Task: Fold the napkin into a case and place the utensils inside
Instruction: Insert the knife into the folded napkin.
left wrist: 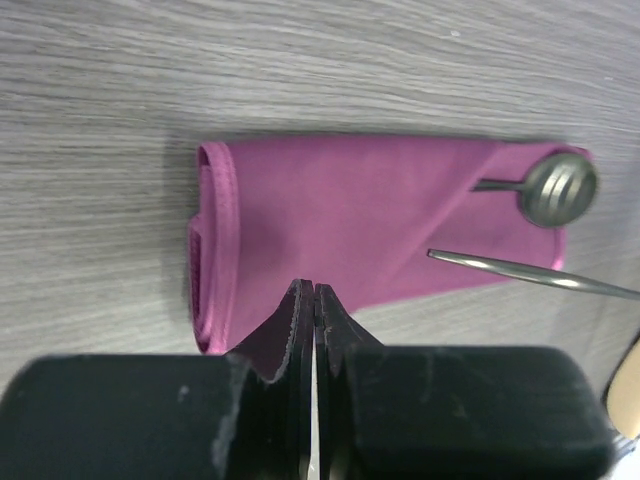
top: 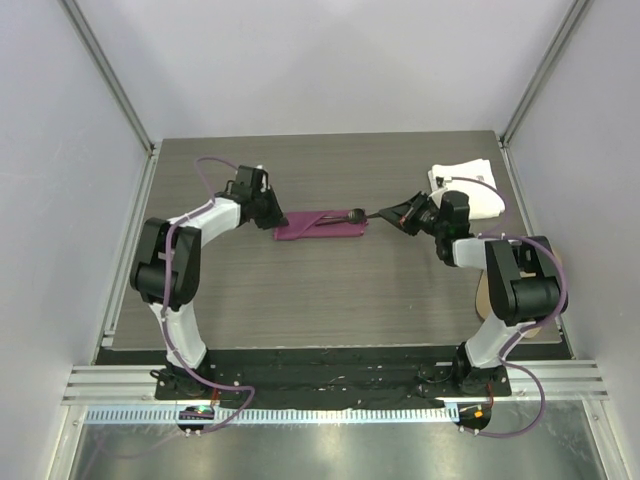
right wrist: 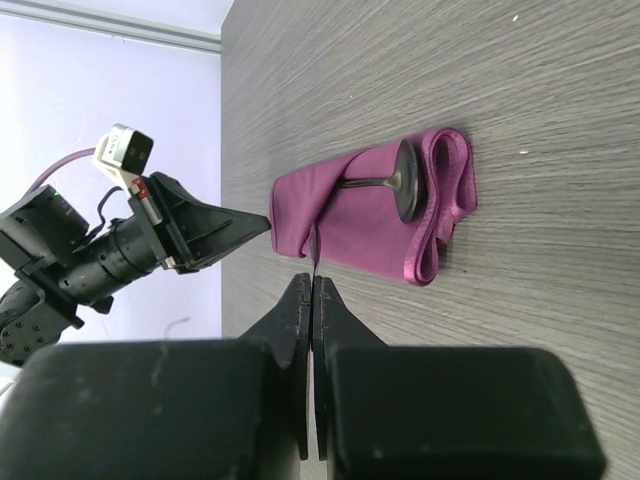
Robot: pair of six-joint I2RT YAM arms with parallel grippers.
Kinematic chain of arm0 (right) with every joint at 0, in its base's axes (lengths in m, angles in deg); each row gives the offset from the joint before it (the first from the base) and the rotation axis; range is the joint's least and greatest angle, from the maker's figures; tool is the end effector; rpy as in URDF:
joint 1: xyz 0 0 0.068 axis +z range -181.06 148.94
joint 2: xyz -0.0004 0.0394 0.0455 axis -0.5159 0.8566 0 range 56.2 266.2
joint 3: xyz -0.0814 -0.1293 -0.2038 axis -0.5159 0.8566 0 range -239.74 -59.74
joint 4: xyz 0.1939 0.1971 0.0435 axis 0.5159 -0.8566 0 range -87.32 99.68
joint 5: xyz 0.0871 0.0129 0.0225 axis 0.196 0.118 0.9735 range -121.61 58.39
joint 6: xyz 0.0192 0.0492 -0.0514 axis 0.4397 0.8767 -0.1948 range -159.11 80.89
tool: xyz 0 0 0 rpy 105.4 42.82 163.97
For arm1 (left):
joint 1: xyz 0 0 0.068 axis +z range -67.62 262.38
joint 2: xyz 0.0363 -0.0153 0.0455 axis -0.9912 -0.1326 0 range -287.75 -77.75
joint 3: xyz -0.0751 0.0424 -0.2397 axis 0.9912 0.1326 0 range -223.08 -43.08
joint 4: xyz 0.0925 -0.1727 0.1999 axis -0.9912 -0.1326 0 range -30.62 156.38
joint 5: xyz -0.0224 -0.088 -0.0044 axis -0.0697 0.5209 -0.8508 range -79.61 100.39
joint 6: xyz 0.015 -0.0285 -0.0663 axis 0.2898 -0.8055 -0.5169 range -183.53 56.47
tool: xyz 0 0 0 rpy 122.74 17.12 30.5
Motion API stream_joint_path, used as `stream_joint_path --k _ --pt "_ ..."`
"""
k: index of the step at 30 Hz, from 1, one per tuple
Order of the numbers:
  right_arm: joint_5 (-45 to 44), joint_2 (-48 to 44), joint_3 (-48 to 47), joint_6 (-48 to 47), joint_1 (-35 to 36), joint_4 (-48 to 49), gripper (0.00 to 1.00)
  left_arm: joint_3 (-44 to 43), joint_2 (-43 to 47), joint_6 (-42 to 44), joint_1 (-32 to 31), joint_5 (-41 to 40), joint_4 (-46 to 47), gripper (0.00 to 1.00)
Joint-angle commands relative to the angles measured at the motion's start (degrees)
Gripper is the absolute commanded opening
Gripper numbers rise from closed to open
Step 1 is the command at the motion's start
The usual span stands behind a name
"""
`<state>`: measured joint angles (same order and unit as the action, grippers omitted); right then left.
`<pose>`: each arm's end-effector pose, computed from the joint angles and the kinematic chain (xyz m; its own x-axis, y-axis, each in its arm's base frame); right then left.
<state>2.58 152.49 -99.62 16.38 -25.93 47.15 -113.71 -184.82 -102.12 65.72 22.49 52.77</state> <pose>0.3568 0.0668 0.1295 -0.6804 0.6233 -0.3855 -0.0754 0.4637 0.8828 0.4050 -0.1346 0.1363 -0.8292 -0.3885 -0.4019 -0.1382 0.8391 -0.5261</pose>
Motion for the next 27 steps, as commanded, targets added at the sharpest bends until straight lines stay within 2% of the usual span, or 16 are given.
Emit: stream_joint_path --k 1,4,14,27 --pt "0.5 1.4 -1.5 0.6 0.0 6.5 0.01 -2.1 -1.8 0.1 0.5 -1.0 0.9 0.03" --pt "0.6 2.6 -1.4 1.0 0.1 7.3 0.01 -1.5 -2.2 0.4 0.5 -2.3 1.1 0.00" --pt "0.3 7.1 -2.0 3.7 2.2 12.4 0.01 0.5 -2.8 0.5 0.5 -3.9 2.5 0.00" --pt "0.3 16.1 -4.9 9.9 5.3 21.0 0.01 2.9 -3.3 0.1 0.4 -2.7 5.5 0.00"
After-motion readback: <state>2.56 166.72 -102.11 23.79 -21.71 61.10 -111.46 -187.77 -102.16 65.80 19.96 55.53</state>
